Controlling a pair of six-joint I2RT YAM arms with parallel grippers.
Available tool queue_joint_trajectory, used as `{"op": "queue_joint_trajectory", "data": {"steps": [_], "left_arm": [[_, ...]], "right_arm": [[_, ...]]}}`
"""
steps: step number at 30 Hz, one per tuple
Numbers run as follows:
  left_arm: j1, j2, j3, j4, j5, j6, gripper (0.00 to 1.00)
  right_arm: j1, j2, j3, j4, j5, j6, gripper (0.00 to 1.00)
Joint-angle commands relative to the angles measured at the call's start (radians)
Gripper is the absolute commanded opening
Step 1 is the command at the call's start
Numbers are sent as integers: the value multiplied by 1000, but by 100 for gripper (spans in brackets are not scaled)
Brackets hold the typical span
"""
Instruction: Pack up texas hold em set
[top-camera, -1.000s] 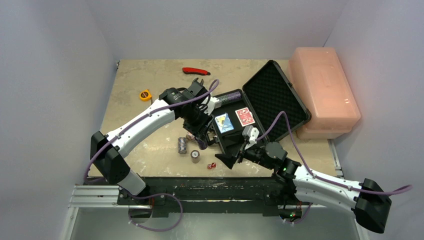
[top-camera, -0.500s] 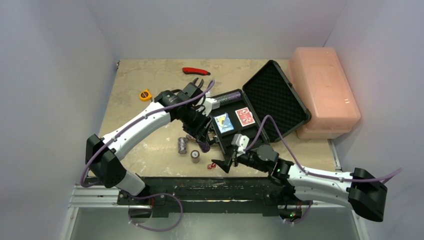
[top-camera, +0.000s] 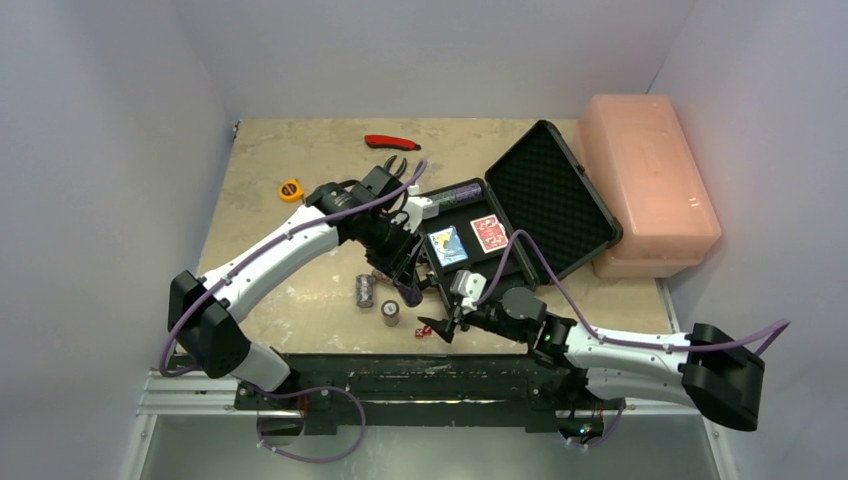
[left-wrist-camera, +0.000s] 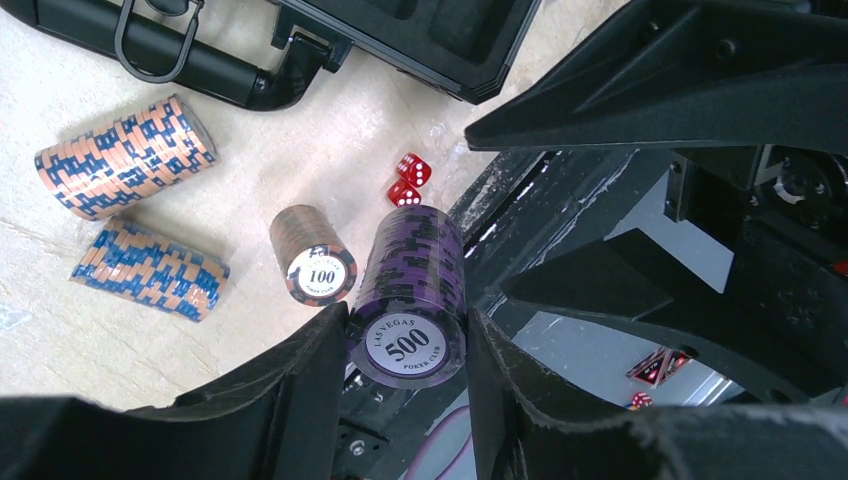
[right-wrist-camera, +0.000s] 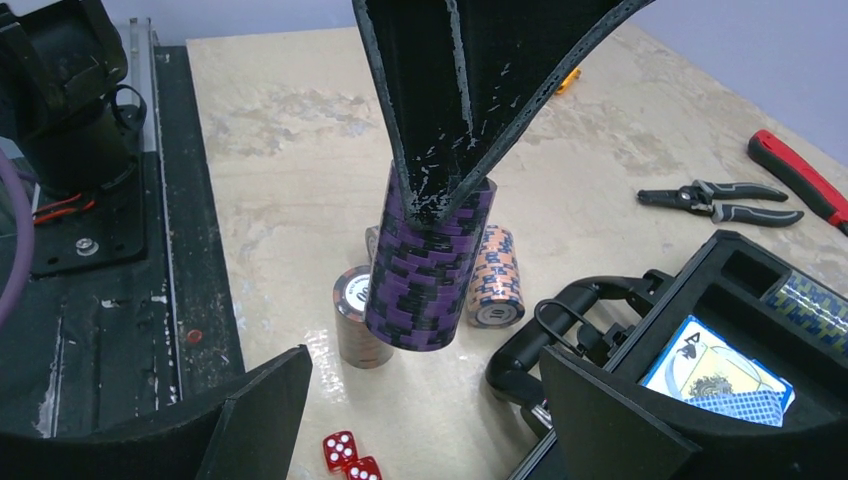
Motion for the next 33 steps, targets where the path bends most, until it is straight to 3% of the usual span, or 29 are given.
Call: {"op": "queue_joint_trajectory", "data": {"steps": [1,33], "left_arm": [[7,-62,5,53,66,-3,0],[6,-92,-19,66,42,-20,0]], "right_arm": [[6,29,43,110,31,-28,89],[18,250,186,154,63,59,63]]}}
